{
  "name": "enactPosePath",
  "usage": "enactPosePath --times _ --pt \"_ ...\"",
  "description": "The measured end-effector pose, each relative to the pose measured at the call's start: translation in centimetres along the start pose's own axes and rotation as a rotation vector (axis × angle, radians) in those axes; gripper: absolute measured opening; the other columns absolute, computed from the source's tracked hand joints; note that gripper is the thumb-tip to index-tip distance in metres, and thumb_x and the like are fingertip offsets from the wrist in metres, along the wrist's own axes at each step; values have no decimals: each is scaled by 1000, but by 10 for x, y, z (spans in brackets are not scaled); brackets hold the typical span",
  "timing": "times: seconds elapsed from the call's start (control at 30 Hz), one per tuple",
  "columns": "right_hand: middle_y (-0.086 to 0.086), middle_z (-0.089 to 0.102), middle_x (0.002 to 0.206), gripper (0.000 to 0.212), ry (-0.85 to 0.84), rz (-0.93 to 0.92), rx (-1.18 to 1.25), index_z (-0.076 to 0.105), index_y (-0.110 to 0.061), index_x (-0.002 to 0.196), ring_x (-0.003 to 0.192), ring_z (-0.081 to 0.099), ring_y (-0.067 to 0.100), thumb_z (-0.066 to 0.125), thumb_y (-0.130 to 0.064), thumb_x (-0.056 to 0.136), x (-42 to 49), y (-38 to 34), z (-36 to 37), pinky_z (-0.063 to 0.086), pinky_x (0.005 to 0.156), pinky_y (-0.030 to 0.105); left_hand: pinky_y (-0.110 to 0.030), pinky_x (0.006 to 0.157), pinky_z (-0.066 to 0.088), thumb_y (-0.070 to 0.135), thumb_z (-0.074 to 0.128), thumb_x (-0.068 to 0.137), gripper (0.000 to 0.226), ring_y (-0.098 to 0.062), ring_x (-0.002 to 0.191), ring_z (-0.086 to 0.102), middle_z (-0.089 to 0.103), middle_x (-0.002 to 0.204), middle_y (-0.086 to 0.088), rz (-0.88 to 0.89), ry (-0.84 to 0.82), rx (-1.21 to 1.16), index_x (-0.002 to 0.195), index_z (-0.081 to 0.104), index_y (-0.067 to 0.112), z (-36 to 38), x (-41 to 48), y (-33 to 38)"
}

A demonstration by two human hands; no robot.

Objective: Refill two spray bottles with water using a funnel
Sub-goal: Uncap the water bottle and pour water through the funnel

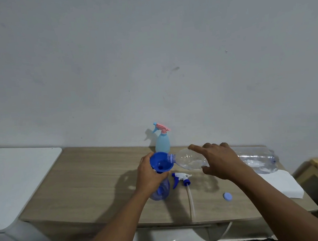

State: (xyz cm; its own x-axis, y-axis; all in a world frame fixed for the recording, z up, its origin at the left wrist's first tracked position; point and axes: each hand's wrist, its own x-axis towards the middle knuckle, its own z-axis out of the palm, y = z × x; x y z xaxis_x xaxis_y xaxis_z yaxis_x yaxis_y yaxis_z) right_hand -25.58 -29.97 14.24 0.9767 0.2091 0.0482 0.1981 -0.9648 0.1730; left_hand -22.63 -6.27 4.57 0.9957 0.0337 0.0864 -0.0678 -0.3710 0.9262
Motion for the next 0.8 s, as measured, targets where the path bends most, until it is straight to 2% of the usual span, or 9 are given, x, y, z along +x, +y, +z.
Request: enactPosePath --times 0.1,0.23,0.57,0.8 --pt "-1 60 124 77 -3 1 -7 17 -47 149 108 60 21 61 -39 86 2 -1 -1 41 96 40 -12 78 45 19 92 59 72 -9 104 57 55 115 9 24 2 -4 115 50 33 -1 -1 1" --pt "0 59 125 76 -9 -5 -52 17 -46 148 110 59 22 61 -37 87 4 -3 -3 38 100 42 -21 83 50 20 92 58 75 -9 105 57 54 116 9 22 4 0 121 53 27 -1 0 0" --pt "3 57 129 75 -9 -5 -139 18 -45 148 118 55 24 63 -33 88 3 -5 -6 31 108 48 -6 74 40 18 92 59 73 -5 102 54 53 114 11 23 -8 -2 120 53 28 -1 -2 1" --pt "1 54 135 74 15 4 -114 20 -46 147 124 52 23 61 -32 88 2 -2 0 26 112 49 -6 74 41 19 93 58 74 -2 99 54 54 115 11 37 -11 -9 119 53 30 -1 -1 0"
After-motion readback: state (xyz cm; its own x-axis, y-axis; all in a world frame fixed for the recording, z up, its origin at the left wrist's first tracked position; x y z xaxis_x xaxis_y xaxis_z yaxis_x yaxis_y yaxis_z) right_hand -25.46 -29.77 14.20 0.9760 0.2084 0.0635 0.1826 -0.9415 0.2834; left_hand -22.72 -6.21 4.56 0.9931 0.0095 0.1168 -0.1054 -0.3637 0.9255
